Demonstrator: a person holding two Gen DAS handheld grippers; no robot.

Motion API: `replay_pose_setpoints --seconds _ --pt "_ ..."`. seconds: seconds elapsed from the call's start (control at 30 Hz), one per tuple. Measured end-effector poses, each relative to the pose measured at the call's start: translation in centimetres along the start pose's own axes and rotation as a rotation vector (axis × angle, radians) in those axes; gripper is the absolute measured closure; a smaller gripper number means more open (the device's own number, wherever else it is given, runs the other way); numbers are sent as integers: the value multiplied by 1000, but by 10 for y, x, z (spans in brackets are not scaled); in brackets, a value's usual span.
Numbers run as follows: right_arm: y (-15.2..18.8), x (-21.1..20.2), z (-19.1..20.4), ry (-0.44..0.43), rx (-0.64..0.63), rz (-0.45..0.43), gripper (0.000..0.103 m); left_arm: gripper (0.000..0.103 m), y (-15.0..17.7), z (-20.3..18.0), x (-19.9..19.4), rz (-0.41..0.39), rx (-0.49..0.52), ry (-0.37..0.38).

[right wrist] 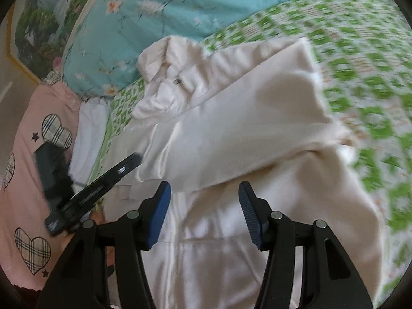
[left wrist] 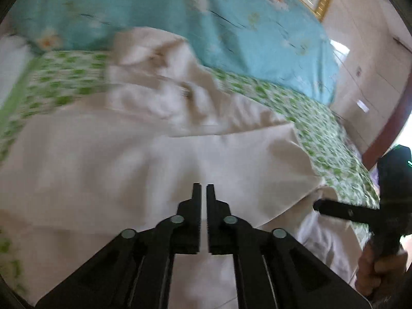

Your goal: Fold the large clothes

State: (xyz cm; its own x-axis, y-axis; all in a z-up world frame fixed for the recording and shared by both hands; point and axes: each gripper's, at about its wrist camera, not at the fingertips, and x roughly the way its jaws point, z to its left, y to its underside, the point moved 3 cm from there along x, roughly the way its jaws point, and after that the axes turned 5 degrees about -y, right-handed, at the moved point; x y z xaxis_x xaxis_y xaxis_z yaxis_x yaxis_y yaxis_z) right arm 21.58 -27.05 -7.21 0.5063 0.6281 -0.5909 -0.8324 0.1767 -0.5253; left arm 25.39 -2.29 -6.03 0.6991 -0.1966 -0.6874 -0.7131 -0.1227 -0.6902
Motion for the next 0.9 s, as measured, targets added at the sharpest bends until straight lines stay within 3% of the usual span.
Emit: replay_pose_setpoints --seconds 0.1,0.23,0.4,0.43,0.47,0.5,0.53,0.6,0.73,0.83,0.9 --pt "-10 32 13 -43 -22 40 39 81 7 53 -28 -31 -72 -135" --pt "-25 82 30 -101 -36 92 39 79 23 122 -43 -18 -152 -322" --pt "-34 145 44 -114 -41 173 40 79 40 173 -40 27 -249 -394" --pt "-35 153 45 -109 -43 177 46 78 42 178 -39 29 -259 -400" --pt "-37 157 50 -99 -63 166 79 75 43 181 -38 28 -270 -408" --pt "-39 160 53 -95 -74 169 102 72 45 182 -36 26 -274 -416" --pt "-43 164 57 -125 -49 194 99 71 45 182 -34 26 -275 -422" --pt "-54 153 69 -177 -49 158 100 70 46 183 -30 35 -272 -438" --pt "-81 76 95 -267 -112 -22 100 68 46 178 -28 38 -254 -471" --pt "-87 32 75 -235 -118 -113 100 68 46 174 -23 44 -252 -483" --pt "-84 27 43 -130 -95 -111 100 68 48 171 -22 52 -251 -490"
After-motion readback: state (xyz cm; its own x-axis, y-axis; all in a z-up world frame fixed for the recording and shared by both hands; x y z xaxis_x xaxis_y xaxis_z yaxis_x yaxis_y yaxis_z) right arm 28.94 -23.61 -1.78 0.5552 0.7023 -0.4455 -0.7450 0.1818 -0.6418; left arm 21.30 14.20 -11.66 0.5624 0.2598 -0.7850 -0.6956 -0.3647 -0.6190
